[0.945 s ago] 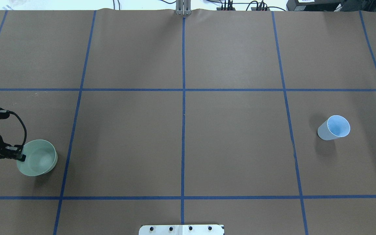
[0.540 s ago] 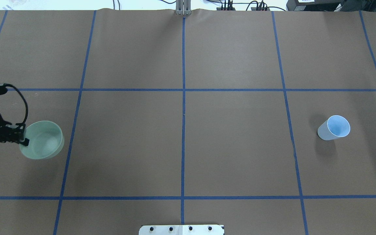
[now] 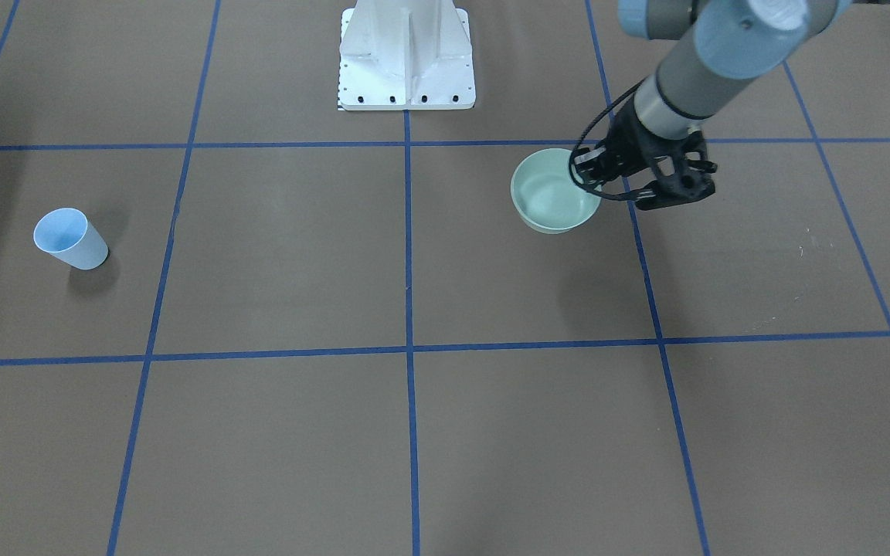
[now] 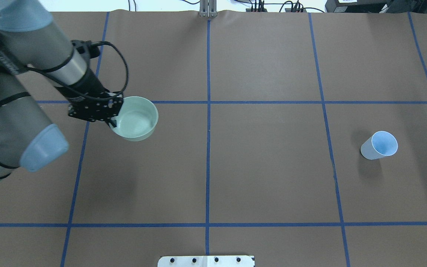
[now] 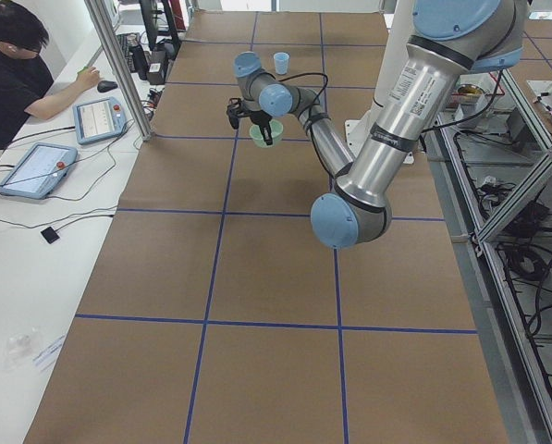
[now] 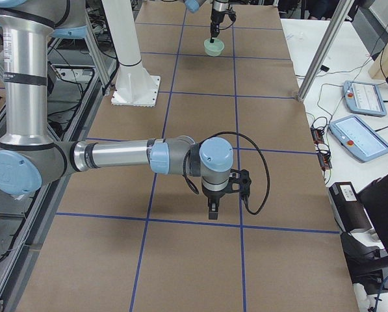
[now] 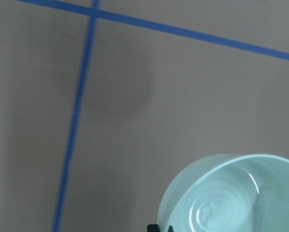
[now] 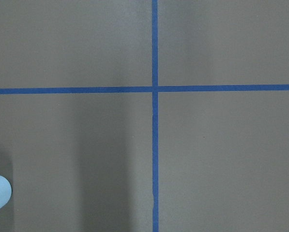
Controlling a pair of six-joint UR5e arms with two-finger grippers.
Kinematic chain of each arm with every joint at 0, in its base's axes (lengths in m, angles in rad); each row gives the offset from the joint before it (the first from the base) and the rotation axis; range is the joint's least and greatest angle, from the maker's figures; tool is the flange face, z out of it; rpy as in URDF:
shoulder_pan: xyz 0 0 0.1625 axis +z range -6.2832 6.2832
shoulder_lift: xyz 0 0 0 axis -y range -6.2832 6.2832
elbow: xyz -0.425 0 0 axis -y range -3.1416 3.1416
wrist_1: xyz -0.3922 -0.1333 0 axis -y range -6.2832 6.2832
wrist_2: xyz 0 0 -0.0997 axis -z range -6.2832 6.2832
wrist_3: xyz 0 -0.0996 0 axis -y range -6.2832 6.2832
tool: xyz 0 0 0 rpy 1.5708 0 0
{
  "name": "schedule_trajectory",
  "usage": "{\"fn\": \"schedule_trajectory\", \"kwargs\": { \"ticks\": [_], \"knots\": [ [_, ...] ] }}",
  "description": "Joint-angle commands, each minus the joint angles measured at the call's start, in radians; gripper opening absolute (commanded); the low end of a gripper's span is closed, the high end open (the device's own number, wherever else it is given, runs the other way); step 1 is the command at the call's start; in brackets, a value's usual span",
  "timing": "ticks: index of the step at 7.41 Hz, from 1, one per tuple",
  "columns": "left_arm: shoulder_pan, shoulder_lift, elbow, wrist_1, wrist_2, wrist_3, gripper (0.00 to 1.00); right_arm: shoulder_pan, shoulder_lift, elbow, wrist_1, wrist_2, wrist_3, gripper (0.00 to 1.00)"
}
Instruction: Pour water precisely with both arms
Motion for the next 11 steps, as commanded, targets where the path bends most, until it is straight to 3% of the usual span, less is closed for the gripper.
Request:
{"fn": "schedule_trajectory", "kwargs": {
  "ticks": [1, 3, 4, 6, 8, 9, 10, 11],
  "knots": [
    [0.102, -0.184, 0.212, -0.097, 0.071, -0.163, 0.0, 0.0, -0.001, -0.001, -0.001, 0.001, 0.0, 0.99],
    [0.155, -0.254, 0.453, -0.404, 0.125, -0.318, 0.0, 0.001, -0.001, -0.001, -0.001, 0.001, 0.0, 0.99],
    [0.164, -0.275, 0.533, -0.471, 0.129, -0.342, 0.0, 0.001, -0.003, -0.003, -0.001, -0.001, 0.0, 0.99],
    [0.201, -0.28, 0.561, -0.481, 0.214, -0.342, 0.0, 0.0, -0.004, -0.003, -0.001, 0.001, 0.0, 0.99],
    [0.201, -0.28, 0.612, -0.543, 0.219, -0.34, 0.0, 0.0, -0.004, 0.0, -0.001, 0.002, 0.0, 0.99],
    [0.2, -0.277, 0.631, -0.585, 0.219, -0.339, 0.38, 0.0, -0.003, 0.0, -0.001, 0.001, 0.0, 0.99],
    [0.189, -0.279, 0.62, -0.602, 0.218, -0.336, 0.99, 0.001, -0.001, 0.006, -0.002, 0.001, 0.002, 0.99],
    [0.152, -0.276, 0.58, -0.591, 0.21, -0.334, 1.0, 0.001, 0.0, 0.031, -0.004, 0.001, 0.002, 0.99]
  ]
}}
